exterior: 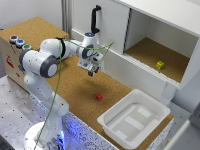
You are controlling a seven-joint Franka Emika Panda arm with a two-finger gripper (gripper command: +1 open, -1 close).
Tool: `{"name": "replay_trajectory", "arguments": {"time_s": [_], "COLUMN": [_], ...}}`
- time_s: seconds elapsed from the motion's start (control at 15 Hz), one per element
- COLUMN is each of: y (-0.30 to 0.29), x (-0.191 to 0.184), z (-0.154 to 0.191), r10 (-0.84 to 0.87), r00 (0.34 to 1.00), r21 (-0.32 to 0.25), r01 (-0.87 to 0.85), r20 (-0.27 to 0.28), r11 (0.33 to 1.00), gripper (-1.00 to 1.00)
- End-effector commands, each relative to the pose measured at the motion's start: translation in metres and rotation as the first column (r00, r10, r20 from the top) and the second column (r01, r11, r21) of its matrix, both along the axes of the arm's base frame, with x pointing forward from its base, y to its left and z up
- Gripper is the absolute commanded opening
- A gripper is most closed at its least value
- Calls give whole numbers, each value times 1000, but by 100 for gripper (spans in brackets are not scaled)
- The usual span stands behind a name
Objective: Place the purple block on top of the pink block
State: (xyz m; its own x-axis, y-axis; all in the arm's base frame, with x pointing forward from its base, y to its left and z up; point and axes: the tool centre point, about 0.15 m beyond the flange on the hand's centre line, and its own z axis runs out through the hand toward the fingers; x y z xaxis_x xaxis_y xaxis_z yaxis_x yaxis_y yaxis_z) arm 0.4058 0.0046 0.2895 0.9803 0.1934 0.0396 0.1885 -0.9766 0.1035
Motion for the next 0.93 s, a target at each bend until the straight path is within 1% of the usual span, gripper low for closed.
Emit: {"name": "replay_trajectory", "arguments": {"time_s": [0.0, 0.07, 0.13, 0.2, 0.33, 0.4, 0.67, 0.87], "y": [-60, -70, -80, -86, -93, -100, -112, -118], "x": [-58, -65, -71, -74, -73, -70, -54, -48], "z": [-12, -17, -19, -23, -28, -30, -31, -37], "r10": [-76, -117, -170, -192, -196, -208, -198, -189], "r00": [996, 992, 985, 981, 980, 978, 980, 982], "r21": [50, 57, 89, 95, 99, 117, 103, 79], "r01": [73, 114, 166, 188, 193, 205, 195, 188], "r20": [51, 48, 39, 31, 23, 17, 26, 17], "r11": [996, 992, 982, 977, 976, 972, 975, 979], "gripper": [-100, -100, -100, -100, -100, -100, -100, -100]}}
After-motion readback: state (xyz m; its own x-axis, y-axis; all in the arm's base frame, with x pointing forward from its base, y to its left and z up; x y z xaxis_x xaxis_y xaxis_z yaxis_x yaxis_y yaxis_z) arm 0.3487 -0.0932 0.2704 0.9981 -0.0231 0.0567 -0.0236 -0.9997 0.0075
